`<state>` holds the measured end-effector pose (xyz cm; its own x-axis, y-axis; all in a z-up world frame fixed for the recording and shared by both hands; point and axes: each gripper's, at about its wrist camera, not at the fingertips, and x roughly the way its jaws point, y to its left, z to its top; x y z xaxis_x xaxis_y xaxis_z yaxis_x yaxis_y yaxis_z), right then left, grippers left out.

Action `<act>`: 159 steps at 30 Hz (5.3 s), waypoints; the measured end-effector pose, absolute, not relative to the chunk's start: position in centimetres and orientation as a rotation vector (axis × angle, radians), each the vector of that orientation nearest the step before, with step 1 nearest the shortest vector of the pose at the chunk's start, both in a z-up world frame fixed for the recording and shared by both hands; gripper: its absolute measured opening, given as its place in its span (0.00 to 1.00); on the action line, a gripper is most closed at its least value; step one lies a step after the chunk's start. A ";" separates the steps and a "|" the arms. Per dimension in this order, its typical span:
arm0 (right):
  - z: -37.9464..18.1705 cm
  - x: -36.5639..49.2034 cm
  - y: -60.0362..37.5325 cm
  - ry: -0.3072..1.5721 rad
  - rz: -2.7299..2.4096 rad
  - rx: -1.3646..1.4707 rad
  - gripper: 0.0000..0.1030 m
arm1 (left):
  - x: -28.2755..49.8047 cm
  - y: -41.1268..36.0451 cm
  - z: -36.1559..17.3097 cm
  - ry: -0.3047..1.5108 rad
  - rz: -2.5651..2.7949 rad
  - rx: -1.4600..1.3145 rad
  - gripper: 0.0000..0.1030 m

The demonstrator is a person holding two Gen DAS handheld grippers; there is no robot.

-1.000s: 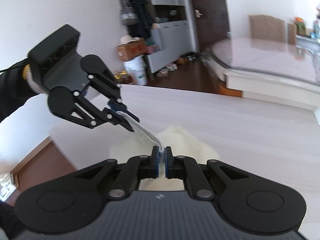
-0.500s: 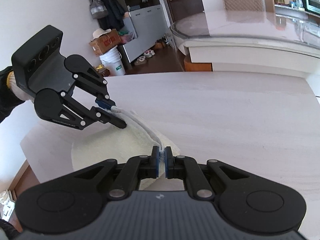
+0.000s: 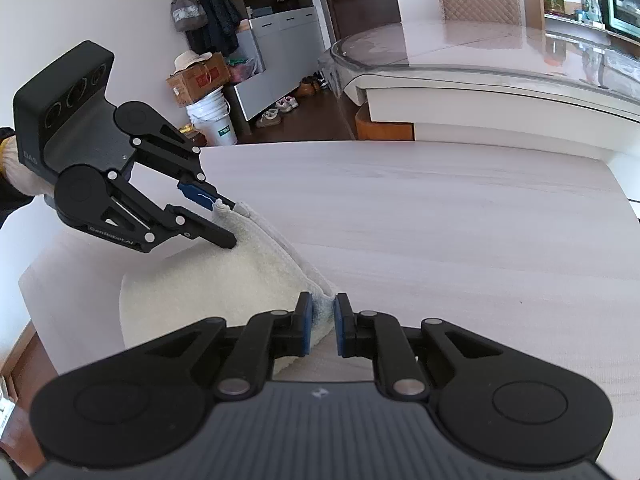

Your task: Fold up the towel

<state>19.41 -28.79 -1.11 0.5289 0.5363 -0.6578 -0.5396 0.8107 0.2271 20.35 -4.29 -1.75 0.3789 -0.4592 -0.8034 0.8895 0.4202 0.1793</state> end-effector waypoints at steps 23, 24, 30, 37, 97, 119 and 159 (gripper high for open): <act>-1.3 20.4 -28.6 0.781 0.612 -0.031 0.19 | 20.3 -4.3 -2.1 0.746 -0.937 0.670 0.23; -1.3 20.5 -28.6 0.780 0.608 -0.031 0.20 | 20.3 -4.2 -2.1 0.746 -0.936 0.668 0.23; -0.9 20.5 -28.8 0.765 0.588 -0.025 0.22 | 20.1 -4.2 -2.1 0.741 -0.928 0.669 0.23; -0.8 19.6 -29.4 0.779 0.580 0.001 0.24 | 19.8 -4.0 -2.1 0.726 -0.915 0.681 0.28; 2.1 14.6 -29.3 0.615 0.750 0.056 0.04 | 17.8 -0.4 2.3 0.669 -1.094 0.674 0.08; -0.8 18.6 -27.9 0.702 0.622 -0.018 0.09 | 20.9 0.0 0.0 0.706 -0.962 0.601 0.15; -0.2 16.6 -25.3 0.696 0.711 -0.069 0.13 | 20.8 -2.0 -2.0 0.633 -0.930 0.700 0.14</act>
